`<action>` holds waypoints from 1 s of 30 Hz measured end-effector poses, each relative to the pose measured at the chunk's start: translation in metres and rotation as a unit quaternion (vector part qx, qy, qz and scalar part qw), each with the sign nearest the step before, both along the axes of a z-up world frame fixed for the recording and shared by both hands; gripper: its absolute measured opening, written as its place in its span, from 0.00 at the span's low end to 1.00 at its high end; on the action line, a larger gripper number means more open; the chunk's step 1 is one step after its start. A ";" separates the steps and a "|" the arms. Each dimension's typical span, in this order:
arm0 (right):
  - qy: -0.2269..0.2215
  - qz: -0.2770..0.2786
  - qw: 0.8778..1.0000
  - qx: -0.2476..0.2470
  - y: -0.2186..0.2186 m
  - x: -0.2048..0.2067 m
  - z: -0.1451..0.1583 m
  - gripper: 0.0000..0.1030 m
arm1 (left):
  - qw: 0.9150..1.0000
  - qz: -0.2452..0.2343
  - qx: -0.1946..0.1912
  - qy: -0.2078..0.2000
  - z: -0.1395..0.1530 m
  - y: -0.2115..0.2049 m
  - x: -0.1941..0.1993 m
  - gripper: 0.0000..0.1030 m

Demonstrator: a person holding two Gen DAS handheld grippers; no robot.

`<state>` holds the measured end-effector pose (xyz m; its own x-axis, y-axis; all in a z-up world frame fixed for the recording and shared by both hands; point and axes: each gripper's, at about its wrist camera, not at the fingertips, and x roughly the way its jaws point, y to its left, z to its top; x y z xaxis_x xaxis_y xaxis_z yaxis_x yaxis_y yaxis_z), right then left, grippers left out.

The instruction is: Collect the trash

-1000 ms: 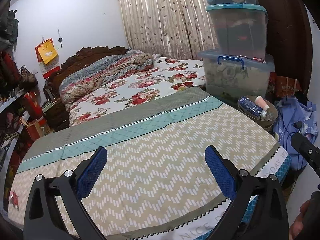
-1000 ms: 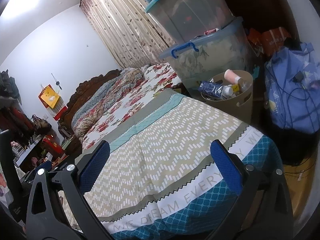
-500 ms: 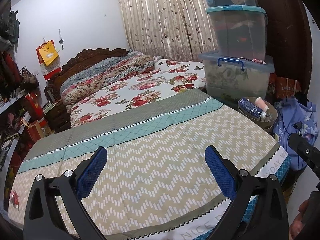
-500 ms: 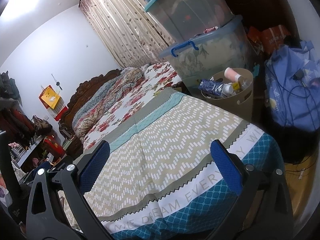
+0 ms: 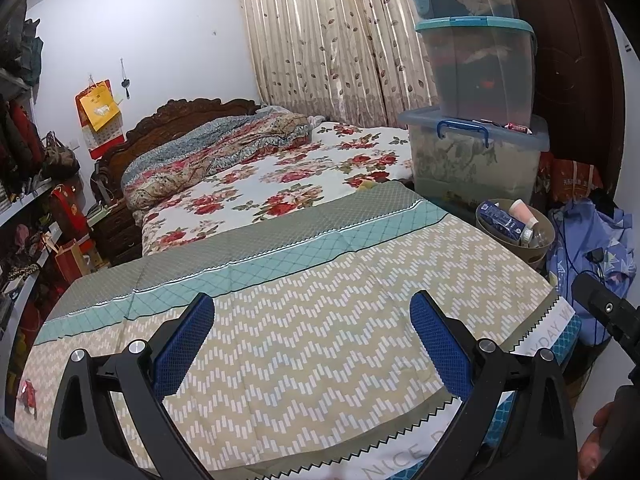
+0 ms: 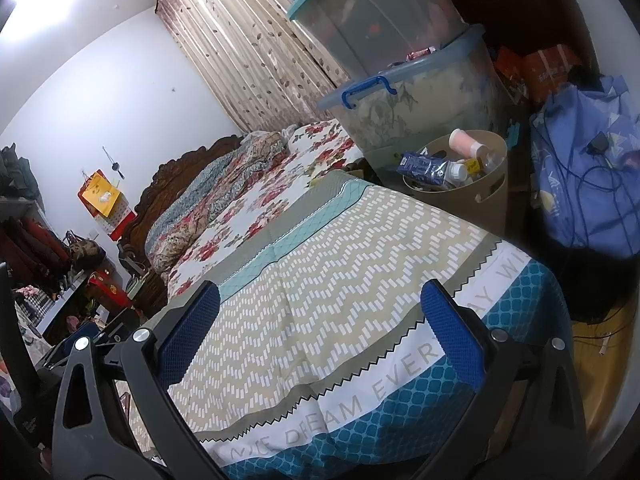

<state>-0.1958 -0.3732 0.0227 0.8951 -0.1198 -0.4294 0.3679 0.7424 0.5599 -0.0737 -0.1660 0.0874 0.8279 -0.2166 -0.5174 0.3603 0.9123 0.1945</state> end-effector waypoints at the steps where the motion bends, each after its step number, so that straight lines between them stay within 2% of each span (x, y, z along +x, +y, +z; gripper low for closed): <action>1: -0.001 -0.001 1.000 -0.001 0.001 0.000 0.000 0.97 | 1.000 0.001 0.001 -0.002 0.000 -0.001 0.000 0.92; 30: -0.001 -0.004 1.000 0.001 0.004 -0.003 0.002 0.97 | 1.000 0.000 -0.010 0.005 -0.001 0.002 -0.003 0.92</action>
<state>-0.1985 -0.3694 0.0244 0.8954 -0.1254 -0.4272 0.3717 0.7389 0.5620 -0.0769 -0.1641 0.0862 0.8226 -0.2270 -0.5213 0.3619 0.9162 0.1721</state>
